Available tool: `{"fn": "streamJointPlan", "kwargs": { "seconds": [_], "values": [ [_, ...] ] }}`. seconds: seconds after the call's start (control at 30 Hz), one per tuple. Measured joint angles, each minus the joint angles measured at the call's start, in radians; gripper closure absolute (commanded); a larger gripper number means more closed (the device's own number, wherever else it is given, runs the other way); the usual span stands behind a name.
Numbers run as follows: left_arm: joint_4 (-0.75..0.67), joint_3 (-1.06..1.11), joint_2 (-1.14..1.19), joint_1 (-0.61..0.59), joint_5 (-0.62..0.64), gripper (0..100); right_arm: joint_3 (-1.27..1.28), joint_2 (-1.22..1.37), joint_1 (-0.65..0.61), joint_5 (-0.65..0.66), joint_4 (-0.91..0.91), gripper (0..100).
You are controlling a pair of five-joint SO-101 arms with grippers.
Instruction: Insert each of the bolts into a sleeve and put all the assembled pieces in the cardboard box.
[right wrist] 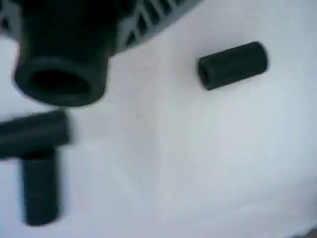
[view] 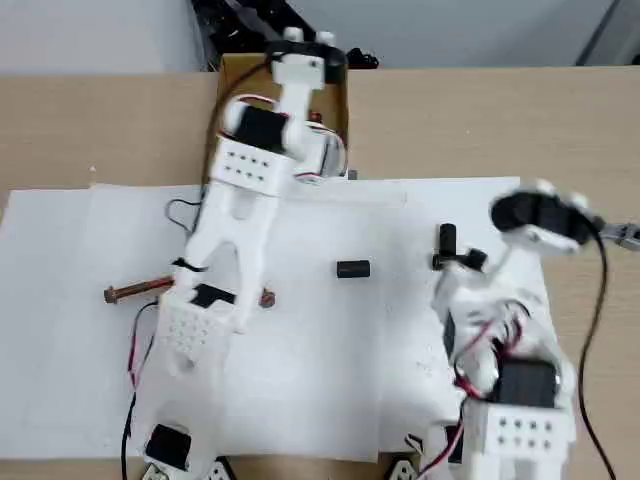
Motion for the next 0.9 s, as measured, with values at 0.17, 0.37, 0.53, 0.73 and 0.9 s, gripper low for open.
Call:
{"fn": "streamJointPlan", "kwargs": {
  "seconds": [0.17,0.37,0.53,0.73,0.9],
  "values": [
    [0.002,0.193,-0.157,-0.034,0.000,87,-0.120,0.181,-0.061,-0.002,-0.048,99.6],
    [0.002,0.413,-0.430,-0.040,-0.063,87,-0.153,0.330,-0.064,-0.002,-0.121,99.6],
    [0.003,0.644,-0.647,-0.133,-0.103,87,-0.176,0.402,-0.064,-0.002,-0.152,99.6],
    [0.003,0.994,-0.813,-0.272,-0.104,87,-0.249,0.457,-0.068,-0.002,-0.155,99.6],
    [0.002,1.135,-0.818,-0.345,-0.110,86,-0.262,0.483,-0.064,-0.002,-0.155,99.6]
  ]
}}
